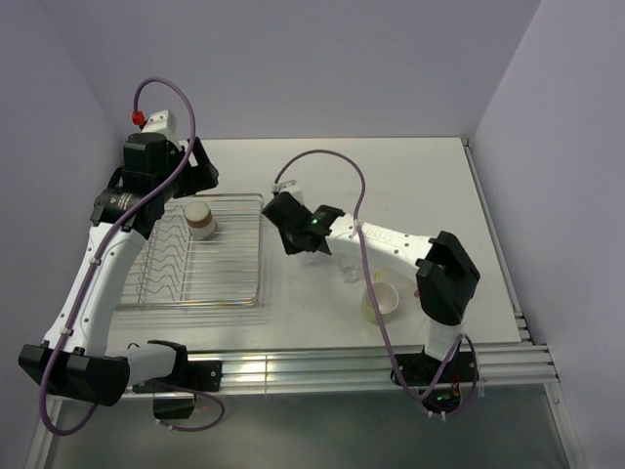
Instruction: Load the cups into the dish rack
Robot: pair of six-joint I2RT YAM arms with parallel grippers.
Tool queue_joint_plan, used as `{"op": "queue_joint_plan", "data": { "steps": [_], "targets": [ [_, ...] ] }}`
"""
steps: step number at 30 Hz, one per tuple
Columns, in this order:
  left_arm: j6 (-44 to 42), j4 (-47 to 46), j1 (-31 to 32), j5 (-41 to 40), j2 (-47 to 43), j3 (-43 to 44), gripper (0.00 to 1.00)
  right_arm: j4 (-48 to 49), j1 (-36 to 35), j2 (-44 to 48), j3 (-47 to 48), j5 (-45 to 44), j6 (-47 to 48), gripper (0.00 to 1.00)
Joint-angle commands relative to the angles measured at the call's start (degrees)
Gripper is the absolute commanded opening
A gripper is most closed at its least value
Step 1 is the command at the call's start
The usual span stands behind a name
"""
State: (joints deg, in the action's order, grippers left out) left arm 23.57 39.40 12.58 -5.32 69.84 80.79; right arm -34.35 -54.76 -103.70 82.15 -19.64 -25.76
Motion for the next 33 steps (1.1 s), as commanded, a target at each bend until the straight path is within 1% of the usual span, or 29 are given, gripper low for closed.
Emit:
{"op": "queue_joint_plan", "data": {
  "steps": [1, 3, 4, 6, 7, 8, 9, 10, 11, 12, 13, 14, 16, 17, 18, 21, 23, 24, 26, 33],
  "targets": [
    [1.03, -5.03, -0.62, 7.57, -0.85, -0.46, 0.85, -2.30, 2.99, 7.27, 6.96, -1.72, 1.76, 0.00],
    [1.74, -7.47, -1.59, 12.76, -0.59, -1.16, 0.88, -2.65, 4.40, 9.38, 8.37, -0.67, 2.46, 0.00],
    [2.96, -8.88, -3.33, 20.01, -0.59, -1.69, 0.88, -2.74, 4.75, 10.44, 9.86, -0.32, 2.73, 0.00],
    [5.24, -12.66, -5.45, 29.01, -0.67, -4.14, 0.89, -2.48, 5.89, 13.43, 11.18, 2.31, 2.91, 0.00],
    [8.56, -17.99, -7.29, 38.19, -0.85, -6.50, 0.93, -1.26, 6.42, 15.52, 12.06, 3.98, 2.82, 0.00],
    [10.42, -21.35, -7.74, 41.59, -0.85, -7.83, 0.99, -0.38, 6.94, 16.59, 12.16, 6.00, 2.38, 0.00],
    [12.44, -24.42, -8.18, 44.32, -0.76, -8.98, 0.99, 2.07, 8.34, 17.56, 12.24, 11.06, 1.94, 0.00],
    [16.12, -30.55, -8.27, 47.04, -0.76, -11.08, 0.99, 3.48, 9.14, 19.31, 12.16, 13.90, 1.33, 0.00],
    [18.24, -34.26, -8.27, 51.77, -0.50, -12.14, 0.99, 4.80, 9.93, 20.20, 11.98, 16.97, 0.72, 0.00],
    [20.61, -37.87, -8.27, 53.56, -0.41, -13.28, 0.99, 8.04, 10.63, 20.99, 11.72, 22.57, -0.68, 0.00],
    [25.07, -45.82, -8.27, 55.31, -0.15, -15.30, 0.99, 9.55, 12.03, 22.21, 11.28, 24.98, -1.65, 0.00],
    [27.03, -49.03, -8.27, 57.42, 0.03, -16.01, 0.99, 11.04, 12.66, 22.66, 11.10, 27.44, -3.58, 0.00],
    [30.90, -52.91, -8.27, 58.49, 0.38, -16.72, 0.99, 16.66, 14.50, 24.06, 9.53, 33.92, -6.13, 0.00],
    [31.96, -56.24, -8.19, 59.02, 0.64, -17.24, 0.99, 18.60, 15.03, 24.42, 8.91, 35.97, -8.76, 0.00],
    [32.93, -57.66, -8.18, 59.81, 0.73, -17.42, 0.99, 22.44, 15.56, 24.68, 8.12, 37.73, -10.00, 0.00],
    [35.92, -62.32, -8.10, 60.43, 0.47, -18.48, 0.99, 27.29, 16.88, 24.34, 7.32, 42.22, -13.87, 0.00],
    [36.89, -63.21, -7.92, 60.78, 0.64, -18.39, 0.99, 30.46, 17.84, 23.55, 6.62, 45.98, -17.28, 0.00],
    [36.98, -63.39, -7.66, 60.87, 0.82, -18.30, 0.99, 33.96, 18.20, 23.37, 6.10, 47.22, -18.61, 0.00],
    [37.33, -63.74, -7.31, 61.22, 1.26, -18.30, 0.99, 37.76, 18.72, 22.93, 4.60, 49.68, -22.12, 0.00],
    [39.18, -67.78, -5.20, 61.83, 2.49, -18.74, 0.99, 50.06, 20.48, 20.56, 1.70, 54.78, -30.31, 0.00]
  ]
}}
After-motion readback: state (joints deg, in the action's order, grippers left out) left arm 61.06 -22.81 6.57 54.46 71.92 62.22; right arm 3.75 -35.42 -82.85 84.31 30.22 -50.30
